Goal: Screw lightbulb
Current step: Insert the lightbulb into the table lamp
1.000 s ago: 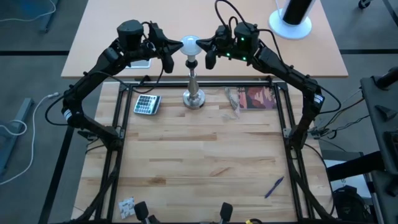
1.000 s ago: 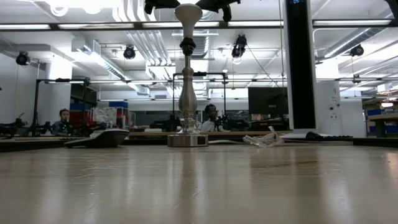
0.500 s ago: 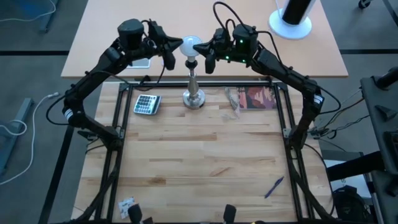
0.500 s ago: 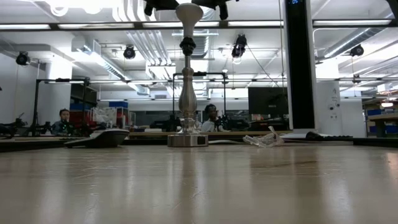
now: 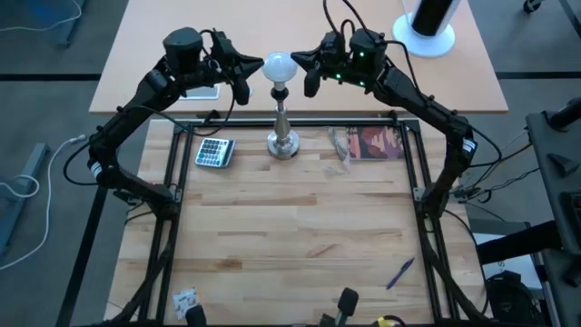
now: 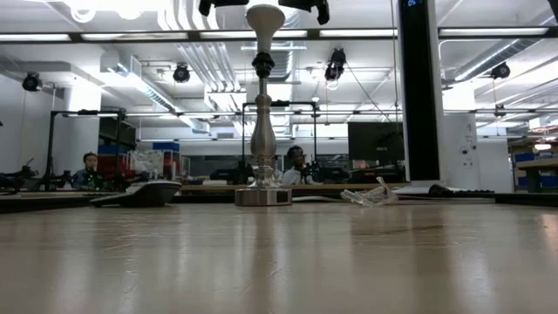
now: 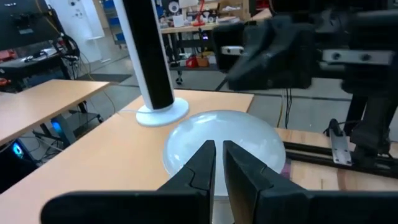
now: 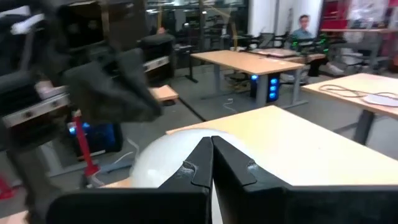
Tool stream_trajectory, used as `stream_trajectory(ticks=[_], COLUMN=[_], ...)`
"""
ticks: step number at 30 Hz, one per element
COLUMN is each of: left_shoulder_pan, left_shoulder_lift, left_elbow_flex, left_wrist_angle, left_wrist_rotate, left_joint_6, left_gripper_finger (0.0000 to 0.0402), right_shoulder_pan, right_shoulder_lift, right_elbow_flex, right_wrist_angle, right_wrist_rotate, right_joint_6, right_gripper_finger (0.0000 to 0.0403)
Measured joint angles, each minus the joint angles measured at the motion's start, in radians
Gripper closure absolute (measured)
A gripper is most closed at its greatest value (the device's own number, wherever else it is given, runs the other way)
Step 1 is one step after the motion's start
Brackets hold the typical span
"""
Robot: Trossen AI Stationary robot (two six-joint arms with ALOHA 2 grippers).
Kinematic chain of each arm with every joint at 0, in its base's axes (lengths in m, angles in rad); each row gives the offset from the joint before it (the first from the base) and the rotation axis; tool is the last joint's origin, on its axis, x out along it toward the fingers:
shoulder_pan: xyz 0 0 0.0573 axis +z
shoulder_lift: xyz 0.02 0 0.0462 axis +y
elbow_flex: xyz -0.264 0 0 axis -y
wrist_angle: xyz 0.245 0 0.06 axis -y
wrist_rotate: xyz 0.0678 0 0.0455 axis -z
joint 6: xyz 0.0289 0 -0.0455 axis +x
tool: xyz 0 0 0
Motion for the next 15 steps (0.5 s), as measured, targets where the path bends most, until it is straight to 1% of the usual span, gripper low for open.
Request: stream_trajectory(ticks=[12,15], left_shoulder_pan=[-0.001,-0.001], left_shoulder_lift=[0.023,0.030], left_elbow_flex=[-0.004,-0.005], left_wrist_angle=[-0.036,-0.035], left_wrist_rotate=[-0.001,-0.002], left_joint_6=[0.015,0.015], left_gripper_finger=[0.0380,0.0380], right_shoulder_pan=[-0.004,-0.004], right_shoulder_lift=[0.024,0.024], right_elbow_flex=[-0.027,-0.028], right_wrist_angle=[0.012,0.010], right_wrist_rotate=[-0.007,-0.023], right_joint_6=[0.017,0.031], right_gripper_finger=[0.0403,0.0403])
